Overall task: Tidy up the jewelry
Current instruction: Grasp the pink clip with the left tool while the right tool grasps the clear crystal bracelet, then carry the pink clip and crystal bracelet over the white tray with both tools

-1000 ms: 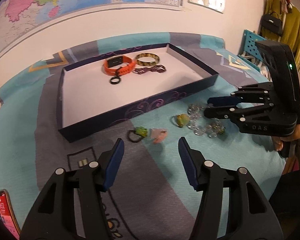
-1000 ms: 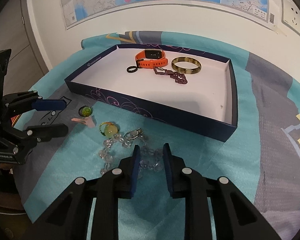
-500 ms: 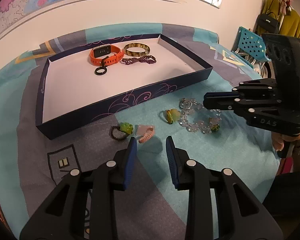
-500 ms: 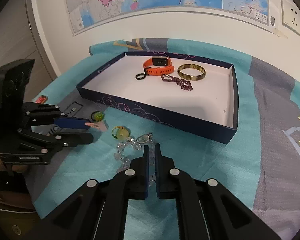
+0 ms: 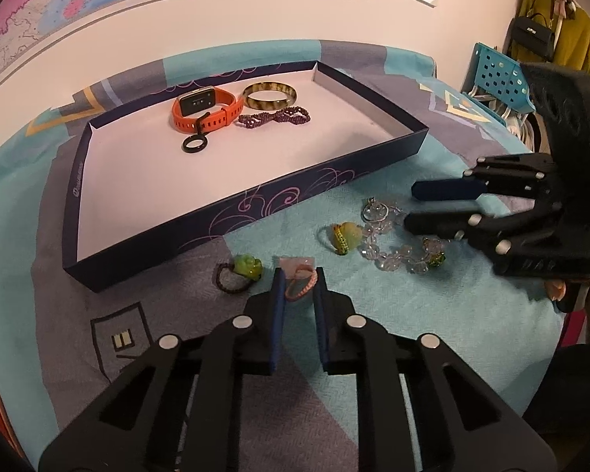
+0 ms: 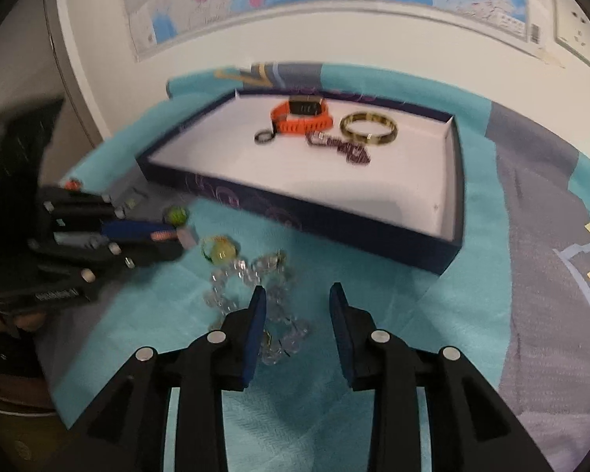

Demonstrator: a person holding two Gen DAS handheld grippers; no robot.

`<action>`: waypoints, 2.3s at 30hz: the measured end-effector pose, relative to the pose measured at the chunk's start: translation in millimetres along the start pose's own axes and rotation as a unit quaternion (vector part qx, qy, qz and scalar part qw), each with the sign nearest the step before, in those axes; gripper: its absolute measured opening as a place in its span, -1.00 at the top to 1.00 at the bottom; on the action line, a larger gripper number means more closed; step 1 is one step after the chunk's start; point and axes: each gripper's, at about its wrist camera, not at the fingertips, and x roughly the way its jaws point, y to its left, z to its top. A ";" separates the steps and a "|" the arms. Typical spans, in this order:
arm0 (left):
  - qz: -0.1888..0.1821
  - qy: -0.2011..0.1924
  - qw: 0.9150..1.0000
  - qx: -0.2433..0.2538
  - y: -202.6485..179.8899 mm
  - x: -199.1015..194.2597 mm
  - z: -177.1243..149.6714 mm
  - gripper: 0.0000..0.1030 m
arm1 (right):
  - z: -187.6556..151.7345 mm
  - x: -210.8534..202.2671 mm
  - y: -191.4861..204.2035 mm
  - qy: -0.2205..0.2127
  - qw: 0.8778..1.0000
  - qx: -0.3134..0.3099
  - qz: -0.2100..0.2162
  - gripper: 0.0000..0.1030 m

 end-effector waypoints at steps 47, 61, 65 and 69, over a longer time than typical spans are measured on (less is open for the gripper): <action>0.008 -0.074 0.997 -0.015 19.7 -49.9 29.7 0.93 | 66.2 -61.5 -13.5 -0.135 0.985 0.044 0.095 0.85; 0.024 -0.071 0.997 -0.007 30.8 -33.2 55.9 0.93 | 97.1 -42.1 -18.8 -0.135 0.986 0.044 0.092 0.85; 0.021 -0.063 0.998 -0.011 35.7 -24.5 60.0 0.93 | 104.0 -31.3 -21.8 -0.129 0.986 0.050 0.095 0.85; 0.024 -0.056 0.998 -0.013 39.3 -16.1 63.0 0.93 | 108.9 -20.1 -24.9 -0.122 0.986 0.055 0.097 0.85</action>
